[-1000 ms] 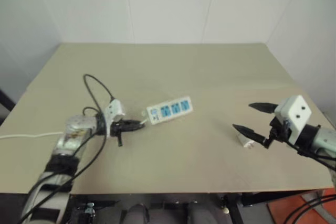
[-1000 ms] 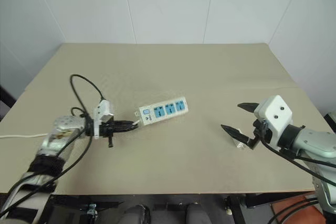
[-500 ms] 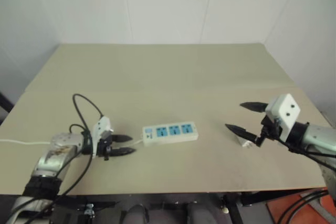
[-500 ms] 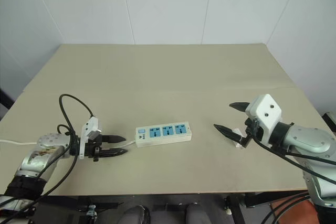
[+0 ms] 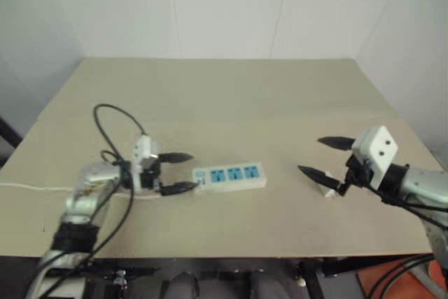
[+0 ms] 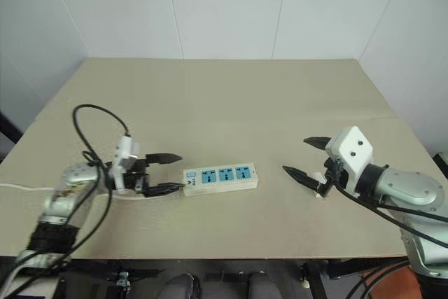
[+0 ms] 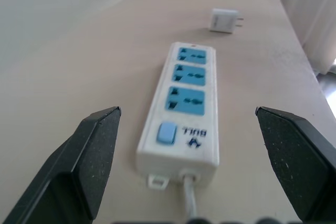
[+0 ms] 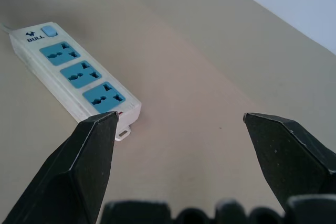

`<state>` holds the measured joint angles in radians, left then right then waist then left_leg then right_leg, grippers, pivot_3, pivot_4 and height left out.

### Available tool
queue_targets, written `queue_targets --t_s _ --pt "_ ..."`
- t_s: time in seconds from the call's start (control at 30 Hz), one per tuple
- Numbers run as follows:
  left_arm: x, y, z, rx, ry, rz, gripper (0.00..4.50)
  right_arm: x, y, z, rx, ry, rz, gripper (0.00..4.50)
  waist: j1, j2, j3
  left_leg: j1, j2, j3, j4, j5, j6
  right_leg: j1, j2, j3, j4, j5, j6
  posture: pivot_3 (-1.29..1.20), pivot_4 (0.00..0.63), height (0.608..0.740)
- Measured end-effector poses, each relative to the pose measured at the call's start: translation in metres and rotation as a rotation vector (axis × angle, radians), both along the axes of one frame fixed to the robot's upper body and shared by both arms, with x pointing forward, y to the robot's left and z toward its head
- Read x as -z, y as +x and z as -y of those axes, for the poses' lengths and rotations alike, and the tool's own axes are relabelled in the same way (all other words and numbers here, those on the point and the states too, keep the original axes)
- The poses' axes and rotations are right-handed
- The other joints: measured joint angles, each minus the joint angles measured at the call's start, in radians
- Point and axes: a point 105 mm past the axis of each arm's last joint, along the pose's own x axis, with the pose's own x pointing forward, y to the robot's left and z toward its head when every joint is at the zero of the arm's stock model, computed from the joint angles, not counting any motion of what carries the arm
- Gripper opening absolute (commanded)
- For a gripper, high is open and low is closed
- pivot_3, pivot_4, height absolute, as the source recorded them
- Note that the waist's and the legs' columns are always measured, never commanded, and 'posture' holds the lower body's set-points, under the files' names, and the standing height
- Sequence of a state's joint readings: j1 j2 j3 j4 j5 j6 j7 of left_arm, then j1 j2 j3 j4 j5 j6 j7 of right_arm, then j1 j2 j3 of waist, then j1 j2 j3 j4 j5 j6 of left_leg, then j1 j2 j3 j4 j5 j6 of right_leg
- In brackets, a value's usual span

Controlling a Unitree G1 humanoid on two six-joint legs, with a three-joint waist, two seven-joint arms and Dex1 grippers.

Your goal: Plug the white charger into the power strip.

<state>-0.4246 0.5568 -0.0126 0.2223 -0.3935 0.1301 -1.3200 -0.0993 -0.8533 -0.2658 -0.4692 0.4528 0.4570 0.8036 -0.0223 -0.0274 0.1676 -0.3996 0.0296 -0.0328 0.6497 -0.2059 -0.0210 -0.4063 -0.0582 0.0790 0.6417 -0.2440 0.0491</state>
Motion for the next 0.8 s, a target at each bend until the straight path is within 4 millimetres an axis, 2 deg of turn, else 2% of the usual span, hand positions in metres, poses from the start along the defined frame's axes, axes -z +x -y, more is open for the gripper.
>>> queue_targets --t_s 0.3,0.4,0.8 --pt "0.033 0.018 0.012 0.002 0.016 0.010 4.49 -0.003 0.001 -0.003 0.002 0.009 0.019 4.50 0.005 0.000 0.000 -0.001 0.000 0.000 0.000 0.000 0.000 0.000 0.000 0.000 -0.001 0.000 0.000 0.00 0.150 0.740" --pt "0.041 0.018 0.016 0.024 0.023 0.002 4.49 -0.004 0.000 -0.006 -0.008 0.006 0.020 4.50 0.006 0.000 0.000 -0.001 0.000 0.000 0.000 0.000 0.000 0.000 0.000 0.000 -0.001 0.000 0.001 0.00 0.150 0.740" --pt "0.048 0.018 0.024 0.080 0.033 0.023 4.49 -0.006 -0.002 -0.013 -0.029 0.025 0.013 4.50 0.010 0.000 0.000 0.000 -0.001 0.000 0.000 0.000 0.000 0.002 -0.001 0.000 -0.001 0.000 0.001 0.00 0.150 0.740"
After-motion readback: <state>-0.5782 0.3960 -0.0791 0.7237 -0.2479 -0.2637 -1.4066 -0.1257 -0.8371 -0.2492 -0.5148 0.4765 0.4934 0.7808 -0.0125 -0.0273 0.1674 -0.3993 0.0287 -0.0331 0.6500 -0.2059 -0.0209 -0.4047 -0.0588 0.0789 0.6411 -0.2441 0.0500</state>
